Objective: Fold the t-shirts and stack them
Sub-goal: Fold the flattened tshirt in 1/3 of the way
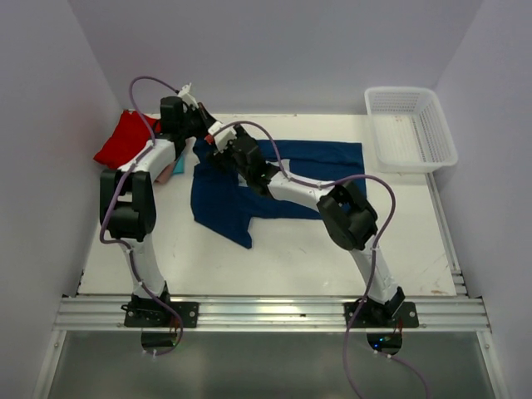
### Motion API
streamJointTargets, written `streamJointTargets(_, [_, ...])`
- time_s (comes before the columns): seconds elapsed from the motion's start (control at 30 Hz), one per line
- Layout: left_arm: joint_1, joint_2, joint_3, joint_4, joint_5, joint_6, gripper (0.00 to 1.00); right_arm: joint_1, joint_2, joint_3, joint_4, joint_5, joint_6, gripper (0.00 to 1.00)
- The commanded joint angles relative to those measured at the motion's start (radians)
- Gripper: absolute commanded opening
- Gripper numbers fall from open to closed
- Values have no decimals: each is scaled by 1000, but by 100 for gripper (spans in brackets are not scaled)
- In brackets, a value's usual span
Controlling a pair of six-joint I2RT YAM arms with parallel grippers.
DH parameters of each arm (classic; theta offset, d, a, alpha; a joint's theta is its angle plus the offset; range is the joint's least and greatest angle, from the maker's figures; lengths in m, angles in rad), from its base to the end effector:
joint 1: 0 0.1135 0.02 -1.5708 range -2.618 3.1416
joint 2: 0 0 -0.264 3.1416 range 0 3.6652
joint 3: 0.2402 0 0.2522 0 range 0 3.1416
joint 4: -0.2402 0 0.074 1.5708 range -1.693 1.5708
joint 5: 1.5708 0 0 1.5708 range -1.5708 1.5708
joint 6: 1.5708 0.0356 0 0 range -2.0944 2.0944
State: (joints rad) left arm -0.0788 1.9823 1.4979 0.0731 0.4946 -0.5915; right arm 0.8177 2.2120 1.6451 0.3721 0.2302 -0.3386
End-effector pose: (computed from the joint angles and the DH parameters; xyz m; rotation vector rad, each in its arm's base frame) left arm 0.4641 -0.0536 0.2524 -0.1891 2.0386 -0.9167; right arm 0.3639 0.3763 0.2231 -0.8193 1.5607 0.1451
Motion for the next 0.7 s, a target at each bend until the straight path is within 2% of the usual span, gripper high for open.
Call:
streamJointTargets(0.0, [7, 7, 22, 5, 10, -2, 0, -8, 70, 122, -51, -38, 38, 94])
streamJointTargets(0.07, [7, 12, 41, -2, 12, -1, 0, -12, 103, 173, -65, -49, 49, 94])
streamJointTargets(0.43, [11, 69, 200, -70, 39, -11, 0, -17, 159, 235, -73, -62, 67, 94])
streamJointTargets(0.67, [11, 62, 211, -67, 53, -30, 0, -17, 241, 332, -114, -43, 47, 94])
